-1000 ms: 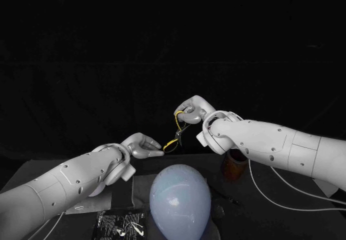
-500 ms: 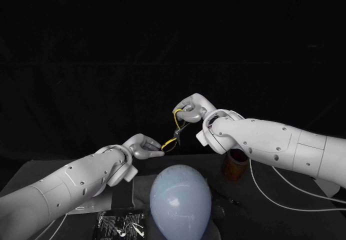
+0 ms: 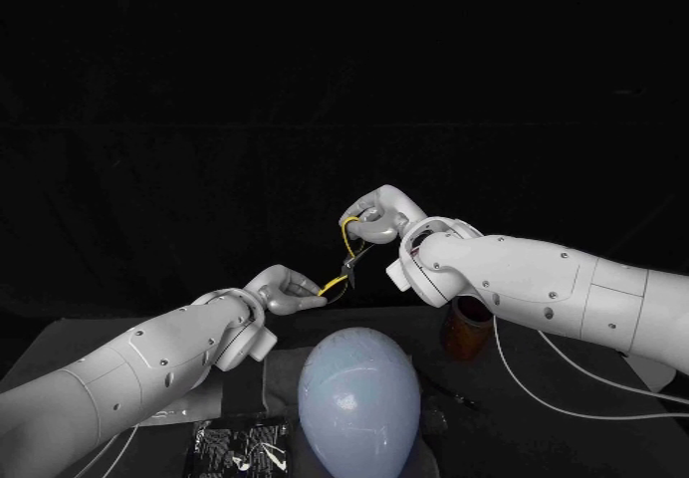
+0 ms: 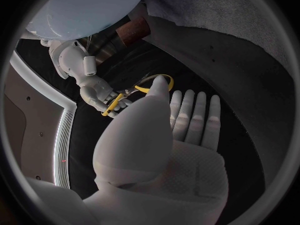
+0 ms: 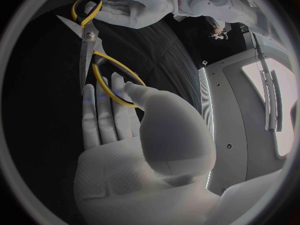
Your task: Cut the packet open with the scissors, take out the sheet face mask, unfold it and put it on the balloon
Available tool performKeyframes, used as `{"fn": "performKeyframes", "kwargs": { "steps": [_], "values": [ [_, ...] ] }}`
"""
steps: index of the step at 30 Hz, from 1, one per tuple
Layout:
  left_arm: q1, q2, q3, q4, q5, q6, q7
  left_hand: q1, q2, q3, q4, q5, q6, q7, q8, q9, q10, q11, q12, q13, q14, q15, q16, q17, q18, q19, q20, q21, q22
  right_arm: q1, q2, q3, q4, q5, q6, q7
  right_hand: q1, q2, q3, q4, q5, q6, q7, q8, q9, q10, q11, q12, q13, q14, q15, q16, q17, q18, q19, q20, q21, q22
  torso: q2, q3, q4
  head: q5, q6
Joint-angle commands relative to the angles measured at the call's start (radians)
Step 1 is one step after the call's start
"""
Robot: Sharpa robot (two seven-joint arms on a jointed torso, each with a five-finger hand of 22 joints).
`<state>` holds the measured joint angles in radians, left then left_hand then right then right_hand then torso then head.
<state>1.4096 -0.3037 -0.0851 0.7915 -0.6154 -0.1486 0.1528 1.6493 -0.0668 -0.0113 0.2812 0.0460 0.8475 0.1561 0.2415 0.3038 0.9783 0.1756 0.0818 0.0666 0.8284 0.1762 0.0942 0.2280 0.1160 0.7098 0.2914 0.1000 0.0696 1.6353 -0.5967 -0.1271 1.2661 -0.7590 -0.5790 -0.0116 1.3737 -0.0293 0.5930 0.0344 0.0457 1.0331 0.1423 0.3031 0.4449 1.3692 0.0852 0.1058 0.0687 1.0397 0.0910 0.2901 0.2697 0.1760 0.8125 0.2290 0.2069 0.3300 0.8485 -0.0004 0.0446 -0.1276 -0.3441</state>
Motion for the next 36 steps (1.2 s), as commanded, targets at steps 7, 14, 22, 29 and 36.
{"fn": "performKeyframes", "kwargs": {
  "steps": [7, 14, 22, 29, 36],
  "values": [
    [0.001, 0.004, 0.001, 0.004, 0.031, 0.015, 0.034, 0.087, 0.072, 0.110, 0.005, 0.003, 0.082, -0.024, 0.012, -0.008, 0.077, -0.002, 0.009, -0.003, 0.033, -0.009, 0.014, 0.003, 0.022, 0.003, -0.001, 0.002, -0.001, 0.002, 0.002, 0.001, 0.002, -0.001, 0.002, 0.007, -0.003, 0.006, 0.002, -0.008, 0.003, 0.005, -0.002, 0.007, 0.007, 0.002, -0.002, 0.004, 0.002, 0.007, 0.000, 0.003, 0.002, 0.007, 0.004, -0.002, 0.007, 0.002, 0.000, 0.0006, -0.0012, 0.000, -0.007],
    [0.001, 0.005, 0.002, 0.002, 0.063, -0.001, 0.048, 0.098, 0.051, 0.293, 0.006, 0.002, 0.110, -0.019, 0.006, -0.014, 0.121, -0.007, -0.016, -0.004, 0.052, -0.014, 0.014, 0.001, 0.034, 0.013, -0.001, 0.004, 0.000, 0.003, -0.001, 0.001, 0.005, -0.003, 0.010, 0.001, -0.003, 0.006, 0.002, -0.008, 0.003, 0.005, -0.002, 0.007, 0.007, 0.002, -0.002, 0.004, 0.002, 0.007, 0.000, 0.003, 0.002, 0.007, 0.004, -0.002, 0.007, 0.002, 0.000, 0.0007, -0.0012, 0.000, -0.006],
    [0.001, -0.002, 0.005, 0.007, 0.109, -0.036, 0.073, -0.001, -0.043, 0.588, -0.032, 0.001, 0.150, -0.023, 0.042, 0.027, 0.180, -0.023, -0.018, -0.003, 0.086, -0.026, 0.013, -0.002, 0.035, 0.021, 0.000, 0.011, 0.002, 0.003, 0.002, -0.001, -0.014, -0.019, 0.050, -0.026, -0.005, 0.006, 0.003, -0.009, 0.003, 0.005, -0.002, 0.007, 0.007, 0.002, -0.002, 0.004, 0.001, 0.006, 0.000, 0.003, 0.002, 0.007, 0.004, -0.002, 0.007, 0.003, 0.000, 0.0007, -0.0008, -0.002, -0.006],
    [0.002, -0.018, 0.010, 0.020, 0.163, -0.085, 0.094, -0.100, -0.079, 0.686, -0.095, 0.002, 0.143, -0.004, 0.071, 0.074, 0.132, -0.009, -0.019, -0.004, 0.045, -0.011, -0.017, -0.013, 0.015, 0.006, 0.000, 0.011, 0.001, -0.009, 0.016, -0.012, -0.048, -0.046, 0.073, -0.037, -0.009, 0.007, 0.006, -0.010, 0.003, 0.004, -0.001, 0.007, 0.008, 0.001, -0.002, 0.003, 0.001, 0.005, 0.001, 0.001, 0.002, 0.006, 0.000, -0.002, 0.007, 0.004, 0.000, 0.0014, 0.0007, -0.003, -0.008],
    [0.009, -0.030, 0.014, 0.041, 0.189, -0.119, 0.105, -0.144, -0.086, 0.704, -0.128, 0.002, 0.138, 0.012, 0.093, 0.103, 0.096, -0.003, -0.019, -0.003, 0.012, -0.003, -0.028, -0.018, -0.003, -0.062, 0.000, -0.006, -0.007, -0.032, 0.036, -0.028, -0.082, -0.067, 0.083, -0.040, -0.011, 0.007, 0.007, -0.011, 0.003, 0.003, -0.001, 0.007, 0.009, 0.000, -0.001, 0.002, 0.001, 0.005, 0.001, 0.000, 0.002, 0.006, -0.002, -0.002, 0.007, 0.004, -0.001, 0.0011, -0.0009, -0.001, -0.012]
  ]
}}
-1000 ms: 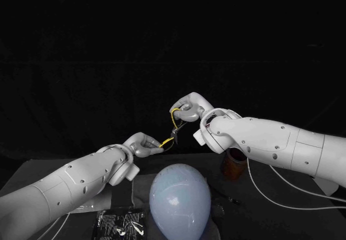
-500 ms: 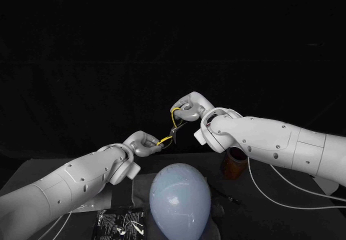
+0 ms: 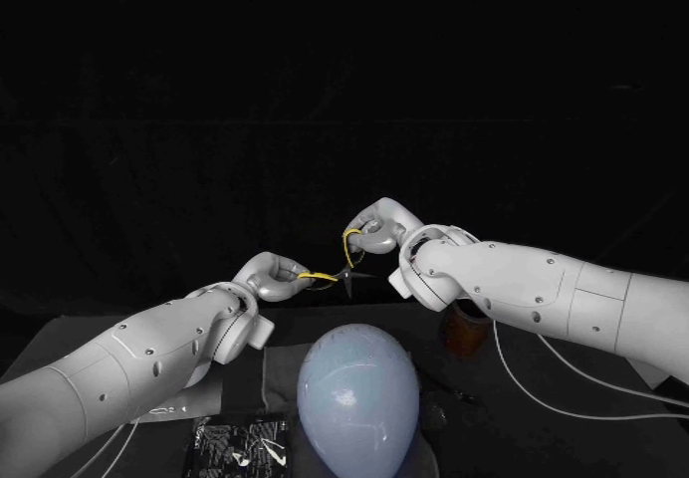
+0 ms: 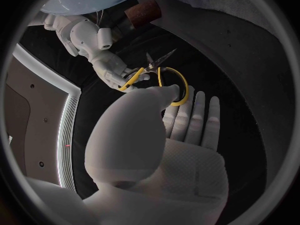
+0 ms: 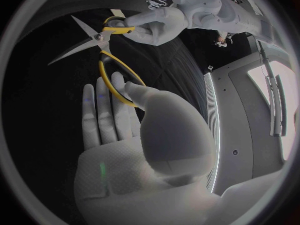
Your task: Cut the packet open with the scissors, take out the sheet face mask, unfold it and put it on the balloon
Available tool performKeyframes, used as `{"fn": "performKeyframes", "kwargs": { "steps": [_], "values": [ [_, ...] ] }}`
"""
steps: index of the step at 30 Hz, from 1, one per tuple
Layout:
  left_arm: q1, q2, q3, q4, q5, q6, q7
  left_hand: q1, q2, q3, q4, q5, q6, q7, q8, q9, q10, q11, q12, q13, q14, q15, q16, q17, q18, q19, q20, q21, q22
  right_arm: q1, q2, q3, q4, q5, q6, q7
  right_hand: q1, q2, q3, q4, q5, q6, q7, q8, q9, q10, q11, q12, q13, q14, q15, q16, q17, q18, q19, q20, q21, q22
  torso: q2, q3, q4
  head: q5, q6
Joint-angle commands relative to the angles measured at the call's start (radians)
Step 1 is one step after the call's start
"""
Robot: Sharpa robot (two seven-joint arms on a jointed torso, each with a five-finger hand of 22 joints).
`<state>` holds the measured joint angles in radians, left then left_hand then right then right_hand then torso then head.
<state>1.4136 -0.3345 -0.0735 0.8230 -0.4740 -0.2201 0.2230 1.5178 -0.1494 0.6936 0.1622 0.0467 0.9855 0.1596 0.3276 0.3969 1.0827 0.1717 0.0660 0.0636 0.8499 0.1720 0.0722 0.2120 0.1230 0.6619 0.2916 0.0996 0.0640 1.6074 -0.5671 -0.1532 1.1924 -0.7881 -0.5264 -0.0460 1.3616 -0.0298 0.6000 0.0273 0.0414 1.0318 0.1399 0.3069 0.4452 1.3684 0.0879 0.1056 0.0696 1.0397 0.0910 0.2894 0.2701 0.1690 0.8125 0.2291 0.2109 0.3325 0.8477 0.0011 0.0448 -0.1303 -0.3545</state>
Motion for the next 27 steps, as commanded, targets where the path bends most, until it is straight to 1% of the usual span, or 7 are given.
{"fn": "performKeyframes", "kwargs": {
  "steps": [1, 6, 11, 14, 18, 23, 27],
  "values": [
    [0.006, 0.000, 0.003, 0.012, 0.050, -0.050, 0.036, -0.016, -0.004, 0.000, -0.012, 0.002, 0.000, 0.010, 0.010, 0.013, -0.011, 0.001, -0.002, 0.000, -0.012, 0.002, -0.006, -0.002, -0.012, -0.020, 0.000, -0.007, -0.002, -0.008, 0.010, -0.003, -0.012, -0.040, 0.031, -0.006, 0.001, 0.007, 0.000, -0.004, 0.007, 0.005, 0.002, 0.003, 0.009, 0.001, -0.004, 0.002, 0.000, 0.005, 0.001, 0.001, 0.002, 0.013, -0.002, -0.002, 0.003, 0.002, 0.000, -0.0002, -0.0011, 0.002, -0.002],
    [0.010, 0.007, 0.005, 0.027, 0.058, -0.055, 0.039, -0.027, -0.008, 0.001, -0.024, 0.002, 0.000, 0.016, 0.020, 0.023, -0.017, -0.001, -0.001, 0.001, -0.019, 0.002, -0.005, -0.003, -0.016, -0.038, 0.000, -0.011, -0.004, -0.018, 0.025, -0.007, -0.024, -0.044, 0.029, -0.006, 0.001, 0.007, 0.000, -0.004, 0.007, 0.005, 0.002, 0.003, 0.009, 0.001, -0.004, 0.002, 0.000, 0.005, 0.001, 0.001, 0.002, 0.013, -0.002, -0.002, 0.003, 0.002, 0.000, 0.0004, -0.0019, 0.002, -0.001],
    [0.013, 0.025, 0.007, 0.044, 0.061, -0.060, 0.041, -0.037, -0.012, -0.001, -0.031, 0.002, 0.000, 0.019, 0.029, 0.031, -0.020, -0.001, 0.001, 0.001, -0.022, 0.002, -0.005, -0.003, -0.020, -0.048, 0.000, -0.014, -0.004, -0.024, 0.039, -0.008, -0.030, -0.048, 0.022, -0.004, 0.001, 0.007, 0.000, -0.004, 0.007, 0.005, 0.002, 0.003, 0.009, 0.001, -0.004, 0.002, 0.000, 0.005, 0.001, 0.001, 0.002, 0.013, -0.002, -0.002, 0.003, 0.002, 0.000, -0.0005, -0.0015, 0.002, 0.000],
    [0.014, 0.038, 0.008, 0.051, 0.062, -0.067, 0.041, -0.041, -0.011, 0.000, -0.037, 0.002, -0.001, 0.020, 0.034, 0.036, -0.016, -0.003, 0.004, 0.002, -0.020, 0.000, -0.002, -0.002, -0.022, -0.049, 0.000, -0.015, -0.004, -0.025, 0.043, -0.008, -0.029, -0.049, 0.018, -0.002, 0.001, 0.007, 0.000, -0.004, 0.007, 0.005, 0.002, 0.003, 0.009, 0.001, -0.004, 0.002, 0.000, 0.005, 0.001, 0.001, 0.002, 0.013, -0.002, -0.002, 0.003, 0.002, 0.000, -0.0002, -0.0018, 0.003, 0.002],
    [0.016, 0.055, 0.009, 0.053, 0.062, -0.083, 0.033, -0.045, -0.011, 0.003, -0.045, 0.002, -0.002, 0.020, 0.040, 0.043, -0.010, -0.006, 0.008, 0.003, -0.016, -0.003, 0.002, 0.000, -0.025, -0.043, 0.000, -0.013, -0.003, -0.026, 0.045, -0.009, -0.021, -0.048, 0.007, 0.010, -0.004, 0.007, 0.002, -0.004, 0.007, 0.003, 0.003, 0.002, 0.010, -0.001, -0.003, 0.001, -0.001, 0.004, 0.002, -0.001, 0.002, 0.013, -0.005, -0.001, 0.003, 0.003, -0.001, 0.0007, -0.0031, 0.005, 0.005],
    [0.017, 0.066, 0.011, 0.052, 0.064, -0.105, 0.027, -0.048, -0.012, 0.005, -0.050, 0.002, -0.003, 0.021, 0.044, 0.046, -0.006, -0.008, 0.010, 0.003, -0.013, -0.004, 0.004, 0.002, -0.026, -0.042, 0.000, -0.013, -0.002, -0.026, 0.046, -0.009, -0.015, -0.038, 0.002, 0.024, -0.012, 0.005, 0.006, -0.006, 0.007, -0.004, 0.005, 0.000, 0.012, -0.009, 0.000, -0.005, -0.002, -0.003, 0.005, -0.006, 0.001, 0.013, -0.008, 0.000, 0.004, 0.005, 0.000, 0.0009, -0.0019, 0.003, 0.006],
    [0.018, 0.074, 0.013, 0.048, 0.070, -0.128, 0.022, -0.051, -0.011, 0.007, -0.054, 0.002, -0.003, 0.021, 0.048, 0.050, -0.003, -0.009, 0.012, 0.004, -0.010, -0.006, 0.006, 0.003, -0.027, -0.037, 0.000, -0.011, -0.001, -0.027, 0.045, -0.009, -0.008, -0.026, 0.004, 0.035, -0.020, -0.004, 0.006, -0.009, 0.007, -0.011, 0.008, -0.003, 0.014, -0.018, 0.004, -0.013, -0.003, -0.011, 0.009, -0.014, 0.001, 0.013, -0.013, 0.003, 0.003, 0.006, 0.000, -0.0003, -0.0018, 0.003, 0.006]
  ]
}}
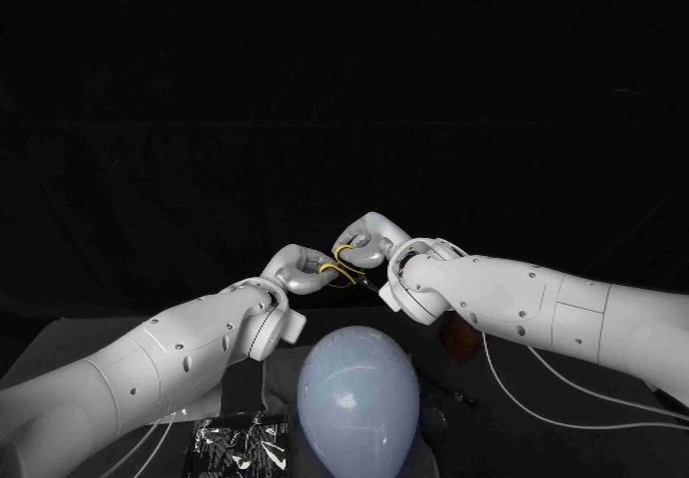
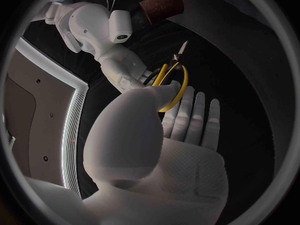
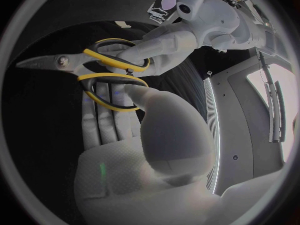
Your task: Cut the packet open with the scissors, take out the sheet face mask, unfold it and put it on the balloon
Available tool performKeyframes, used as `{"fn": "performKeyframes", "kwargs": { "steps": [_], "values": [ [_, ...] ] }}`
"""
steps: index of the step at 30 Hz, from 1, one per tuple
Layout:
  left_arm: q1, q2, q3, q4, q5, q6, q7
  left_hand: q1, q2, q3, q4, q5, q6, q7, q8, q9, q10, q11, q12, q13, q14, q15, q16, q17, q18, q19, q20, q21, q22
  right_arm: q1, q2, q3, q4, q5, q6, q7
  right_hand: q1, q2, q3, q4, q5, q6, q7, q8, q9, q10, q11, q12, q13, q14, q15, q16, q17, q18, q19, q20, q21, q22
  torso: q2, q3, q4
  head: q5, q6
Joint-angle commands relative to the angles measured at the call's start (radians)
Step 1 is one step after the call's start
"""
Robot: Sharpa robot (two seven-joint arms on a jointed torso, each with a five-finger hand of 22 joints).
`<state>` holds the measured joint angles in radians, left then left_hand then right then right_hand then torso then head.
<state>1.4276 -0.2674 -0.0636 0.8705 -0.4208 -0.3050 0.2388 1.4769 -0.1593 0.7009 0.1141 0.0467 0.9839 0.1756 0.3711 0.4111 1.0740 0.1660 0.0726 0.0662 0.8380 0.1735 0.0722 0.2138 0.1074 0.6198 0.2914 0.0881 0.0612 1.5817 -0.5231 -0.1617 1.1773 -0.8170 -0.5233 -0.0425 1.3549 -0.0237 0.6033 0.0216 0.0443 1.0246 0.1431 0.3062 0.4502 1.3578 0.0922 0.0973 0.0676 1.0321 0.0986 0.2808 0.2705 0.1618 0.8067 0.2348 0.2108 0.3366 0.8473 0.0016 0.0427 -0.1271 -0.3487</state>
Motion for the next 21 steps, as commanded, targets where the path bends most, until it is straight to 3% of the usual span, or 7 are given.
{"fn": "performKeyframes", "kwargs": {
  "steps": [1, 3, 4, 6, 14, 16, 21],
  "values": [
    [0.005, 0.009, 0.004, -0.001, 0.019, -0.051, 0.005, -0.012, -0.001, 0.002, -0.008, 0.002, -0.001, 0.005, 0.006, 0.038, 0.008, -0.005, 0.006, 0.001, 0.004, -0.008, 0.008, 0.002, -0.012, 0.011, 0.000, 0.002, 0.002, -0.001, -0.001, 0.000, 0.010, 0.007, 0.002, 0.035, -0.014, -0.020, 0.000, -0.009, 0.004, -0.005, 0.006, -0.002, 0.011, -0.010, 0.000, -0.007, -0.001, -0.006, 0.002, -0.007, 0.000, 0.020, -0.009, -0.002, 0.002, 0.002, 0.001, -0.0014, 0.0003, 0.000, 0.001],
    [0.006, 0.012, 0.005, -0.003, 0.023, -0.062, 0.003, -0.013, -0.001, 0.004, -0.010, 0.002, -0.001, 0.005, 0.008, 0.039, 0.010, -0.006, 0.007, 0.001, 0.006, -0.009, 0.009, 0.003, -0.013, 0.015, 0.000, 0.003, 0.003, -0.001, -0.005, 0.000, 0.016, 0.018, 0.001, 0.042, -0.019, -0.047, -0.013, -0.018, 0.004, -0.012, 0.009, -0.003, 0.014, -0.027, 0.005, -0.017, -0.004, -0.018, 0.007, -0.015, -0.002, 0.020, -0.015, 0.001, -0.001, 0.000, 0.001, -0.0015, 0.0001, 0.000, 0.002],
    [0.006, 0.013, 0.006, -0.005, 0.025, -0.067, 0.002, -0.014, -0.001, 0.006, -0.013, 0.002, -0.001, 0.006, 0.010, 0.041, 0.012, -0.007, 0.008, 0.002, 0.007, -0.010, 0.010, 0.003, -0.013, 0.022, 0.000, 0.005, 0.004, -0.001, -0.009, 0.000, 0.020, 0.023, -0.001, 0.046, -0.028, -0.060, -0.020, -0.017, 0.004, -0.029, 0.018, -0.013, 0.012, -0.056, 0.015, -0.032, -0.006, -0.034, 0.014, -0.024, -0.004, 0.019, -0.021, 0.005, -0.006, -0.003, 0.001, -0.0016, 0.0003, -0.001, 0.003],
    [0.008, 0.013, 0.008, -0.006, 0.027, -0.076, -0.002, -0.015, -0.001, 0.008, -0.014, 0.002, -0.001, 0.006, 0.011, 0.042, 0.013, -0.007, 0.009, 0.002, 0.009, -0.010, 0.011, 0.004, -0.013, 0.025, 0.000, 0.006, 0.004, -0.001, -0.021, 0.000, 0.032, 0.039, -0.004, 0.056, -0.031, -0.069, -0.023, -0.017, 0.004, -0.052, 0.033, -0.031, 0.006, -0.091, 0.028, -0.038, -0.006, -0.052, 0.023, -0.036, -0.006, 0.019, -0.029, 0.012, -0.014, -0.007, 0.001, -0.0017, 0.0011, -0.001, 0.004],
    [0.012, 0.006, 0.011, -0.006, 0.030, -0.084, -0.015, -0.019, 0.002, 0.016, -0.020, 0.002, -0.002, 0.006, 0.016, 0.047, 0.019, -0.009, 0.012, 0.002, 0.013, -0.013, 0.015, 0.006, -0.015, 0.042, 0.000, 0.011, 0.007, -0.001, -0.057, 0.000, 0.056, 0.085, 0.019, 0.085, -0.059, -0.103, -0.043, 0.001, 0.004, -0.080, 0.056, -0.062, -0.007, -0.159, 0.053, -0.037, -0.007, -0.096, 0.042, -0.059, -0.009, 0.018, -0.049, 0.028, -0.034, -0.020, 0.000, -0.0017, 0.0015, -0.002, 0.005],
    [0.012, 0.006, 0.011, -0.006, 0.030, -0.080, -0.018, -0.021, 0.002, 0.018, -0.022, 0.002, -0.002, 0.006, 0.017, 0.048, 0.021, -0.010, 0.013, 0.002, 0.015, -0.013, 0.016, 0.007, -0.015, 0.043, 0.000, 0.012, 0.007, 0.000, -0.061, 0.000, 0.056, 0.095, 0.036, 0.086, -0.092, -0.139, -0.074, 0.022, 0.004, -0.108, 0.074, -0.086, -0.018, -0.198, 0.071, -0.038, -0.007, -0.126, 0.055, -0.075, -0.013, 0.016, -0.067, 0.037, -0.049, -0.029, 0.000, -0.0018, 0.0018, -0.002, 0.006],
    [0.013, 0.008, 0.011, -0.004, 0.030, -0.071, -0.024, -0.022, 0.003, 0.018, -0.022, 0.002, -0.002, 0.006, 0.018, 0.049, 0.021, -0.010, 0.013, 0.002, 0.015, -0.013, 0.017, 0.007, -0.015, 0.042, 0.000, 0.012, 0.007, 0.000, -0.061, 0.000, 0.053, 0.107, 0.066, 0.082, -0.111, -0.177, -0.136, 0.045, 0.003, -0.144, 0.097, -0.117, -0.032, -0.254, 0.093, -0.035, -0.005, -0.173, 0.074, -0.088, -0.018, 0.014, -0.090, 0.050, -0.070, -0.042, 0.001, -0.0021, 0.0017, -0.003, 0.008]
  ]
}}
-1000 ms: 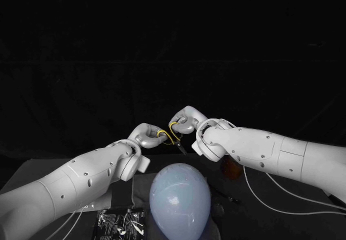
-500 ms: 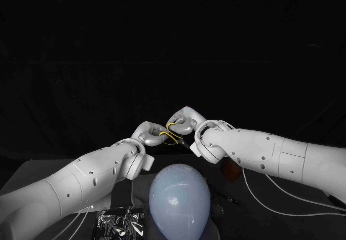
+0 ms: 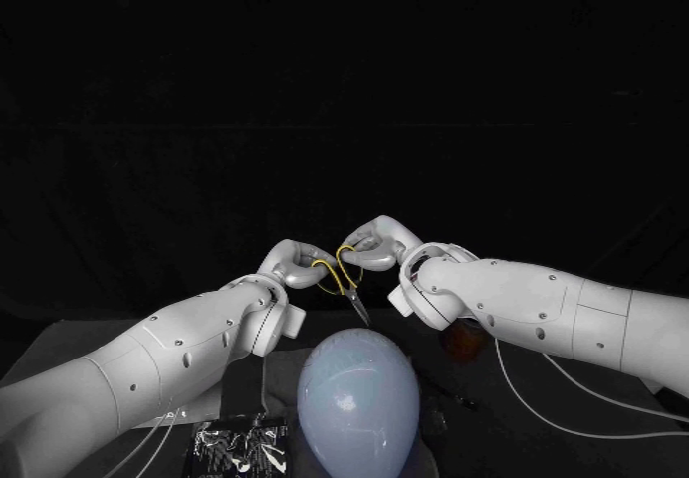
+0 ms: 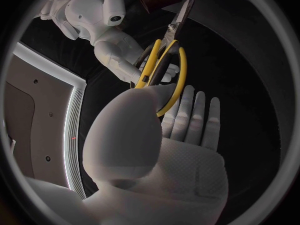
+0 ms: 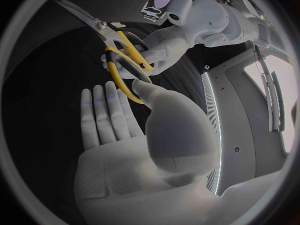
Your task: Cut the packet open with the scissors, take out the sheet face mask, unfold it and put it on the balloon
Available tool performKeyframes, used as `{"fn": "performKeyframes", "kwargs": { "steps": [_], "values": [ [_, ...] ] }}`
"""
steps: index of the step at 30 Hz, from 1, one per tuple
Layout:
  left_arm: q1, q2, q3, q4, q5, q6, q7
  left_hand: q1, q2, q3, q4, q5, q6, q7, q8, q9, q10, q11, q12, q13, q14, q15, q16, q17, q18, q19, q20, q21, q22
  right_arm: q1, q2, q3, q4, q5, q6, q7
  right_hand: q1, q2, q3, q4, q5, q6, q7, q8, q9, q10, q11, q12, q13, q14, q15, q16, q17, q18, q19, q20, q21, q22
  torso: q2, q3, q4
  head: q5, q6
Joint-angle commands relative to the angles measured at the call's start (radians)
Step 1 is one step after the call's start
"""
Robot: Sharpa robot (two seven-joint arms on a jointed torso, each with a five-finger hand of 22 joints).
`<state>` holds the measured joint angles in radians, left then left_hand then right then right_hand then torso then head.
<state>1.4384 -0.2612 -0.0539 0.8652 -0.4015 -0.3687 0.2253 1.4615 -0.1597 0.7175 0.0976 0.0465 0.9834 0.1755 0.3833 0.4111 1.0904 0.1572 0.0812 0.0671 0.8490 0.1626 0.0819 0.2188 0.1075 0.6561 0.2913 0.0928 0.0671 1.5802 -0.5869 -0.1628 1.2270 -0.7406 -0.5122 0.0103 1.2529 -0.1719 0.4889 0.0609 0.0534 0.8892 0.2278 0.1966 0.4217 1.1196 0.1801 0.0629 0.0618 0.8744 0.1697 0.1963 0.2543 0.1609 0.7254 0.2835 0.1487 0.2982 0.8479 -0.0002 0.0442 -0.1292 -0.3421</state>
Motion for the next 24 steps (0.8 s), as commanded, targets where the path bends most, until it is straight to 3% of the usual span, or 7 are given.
{"fn": "performKeyframes", "kwargs": {
  "steps": [1, 7, 10, 14, 20, 24],
  "values": [
    [0.002, 0.002, 0.001, 0.001, 0.011, -0.006, -0.012, -0.006, 0.003, 0.002, -0.006, 0.002, -0.001, 0.006, 0.006, 0.049, 0.005, -0.001, 0.004, 0.001, 0.004, -0.002, 0.007, 0.002, -0.015, 0.006, 0.000, 0.007, 0.001, 0.001, 0.003, 0.001, 0.002, 0.032, 0.060, 0.028, -0.008, -0.032, -0.031, 0.008, -0.005, -0.011, 0.014, -0.011, -0.005, -0.021, 0.007, 0.000, 0.001, -0.019, 0.004, -0.003, -0.001, 0.014, -0.010, 0.002, -0.011, -0.006, 0.001, -0.0004, 0.0005, -0.001, 0.001],
    [0.004, 0.005, 0.001, 0.001, 0.009, -0.001, -0.021, -0.008, 0.003, 0.003, -0.007, 0.002, 0.000, 0.006, 0.007, 0.050, 0.006, -0.001, 0.005, 0.001, 0.004, -0.002, 0.008, 0.002, -0.015, 0.005, 0.000, 0.007, 0.001, 0.001, 0.005, 0.001, -0.004, 0.036, 0.095, 0.020, 0.001, -0.040, -0.082, 0.023, -0.006, -0.019, 0.021, -0.024, -0.010, -0.042, 0.014, 0.002, 0.002, -0.042, 0.010, 0.003, -0.001, 0.012, -0.015, 0.004, -0.021, -0.015, 0.001, -0.0007, 0.0005, -0.001, 0.003],
    [0.004, 0.005, 0.001, 0.000, 0.007, -0.001, -0.027, -0.008, 0.004, 0.004, -0.007, 0.002, 0.000, 0.005, 0.008, 0.051, 0.006, -0.001, 0.005, 0.001, 0.005, -0.002, 0.008, 0.002, -0.015, 0.006, 0.000, 0.007, 0.001, 0.001, 0.004, 0.001, -0.009, 0.049, 0.103, 0.023, 0.016, -0.032, -0.094, 0.025, -0.006, -0.016, 0.021, -0.024, -0.010, -0.044, 0.014, 0.004, 0.003, -0.050, 0.011, 0.008, -0.001, 0.011, -0.015, 0.004, -0.024, -0.018, 0.001, -0.0006, 0.0001, -0.002, 0.006],
    [0.004, 0.005, 0.001, -0.002, 0.005, -0.001, -0.038, -0.009, 0.004, 0.008, -0.011, 0.002, -0.001, 0.005, 0.009, 0.052, 0.006, -0.002, 0.005, 0.000, 0.004, -0.003, 0.008, 0.003, -0.016, 0.021, 0.000, 0.010, 0.003, 0.000, 0.002, 0.001, -0.025, 0.084, 0.090, 0.041, 0.128, 0.044, -0.037, -0.009, -0.005, 0.057, -0.016, 0.008, 0.000, 0.004, -0.017, 0.026, 0.006, -0.029, -0.008, 0.037, 0.007, 0.020, 0.002, 0.000, -0.020, -0.019, 0.001, -0.0001, -0.0001, -0.005, 0.007],
    [0.006, 0.005, 0.001, -0.004, 0.014, -0.003, -0.041, -0.016, -0.002, 0.010, -0.014, 0.002, -0.006, 0.008, 0.010, 0.055, 0.005, -0.001, 0.005, 0.000, 0.004, -0.003, 0.009, 0.004, -0.016, 0.036, -0.001, 0.015, 0.005, 0.000, 0.002, 0.001, -0.035, 0.103, 0.050, 0.069, 0.205, 0.092, 0.039, -0.064, -0.005, 0.142, -0.047, 0.048, 0.019, 0.104, -0.056, 0.057, 0.008, 0.035, -0.035, 0.079, 0.018, 0.025, 0.040, -0.017, 0.001, -0.010, 0.001, 0.0017, -0.0005, -0.004, 0.007],
    [0.007, 0.008, 0.001, -0.006, 0.021, -0.003, -0.041, -0.025, -0.010, 0.007, -0.017, 0.002, -0.014, 0.012, 0.009, 0.057, 0.003, 0.002, 0.004, 0.000, 0.002, -0.002, 0.010, 0.004, -0.015, 0.064, -0.001, 0.022, 0.008, 0.000, 0.006, 0.001, -0.035, 0.107, 0.015, 0.086, 0.202, 0.108, 0.059, -0.090, -0.006, 0.169, -0.063, 0.066, 0.036, 0.160, -0.075, 0.070, 0.008, 0.090, -0.054, 0.092, 0.020, 0.022, 0.062, -0.037, 0.034, 0.016, 0.000, 0.0010, -0.0002, -0.005, 0.006]
  ]
}}
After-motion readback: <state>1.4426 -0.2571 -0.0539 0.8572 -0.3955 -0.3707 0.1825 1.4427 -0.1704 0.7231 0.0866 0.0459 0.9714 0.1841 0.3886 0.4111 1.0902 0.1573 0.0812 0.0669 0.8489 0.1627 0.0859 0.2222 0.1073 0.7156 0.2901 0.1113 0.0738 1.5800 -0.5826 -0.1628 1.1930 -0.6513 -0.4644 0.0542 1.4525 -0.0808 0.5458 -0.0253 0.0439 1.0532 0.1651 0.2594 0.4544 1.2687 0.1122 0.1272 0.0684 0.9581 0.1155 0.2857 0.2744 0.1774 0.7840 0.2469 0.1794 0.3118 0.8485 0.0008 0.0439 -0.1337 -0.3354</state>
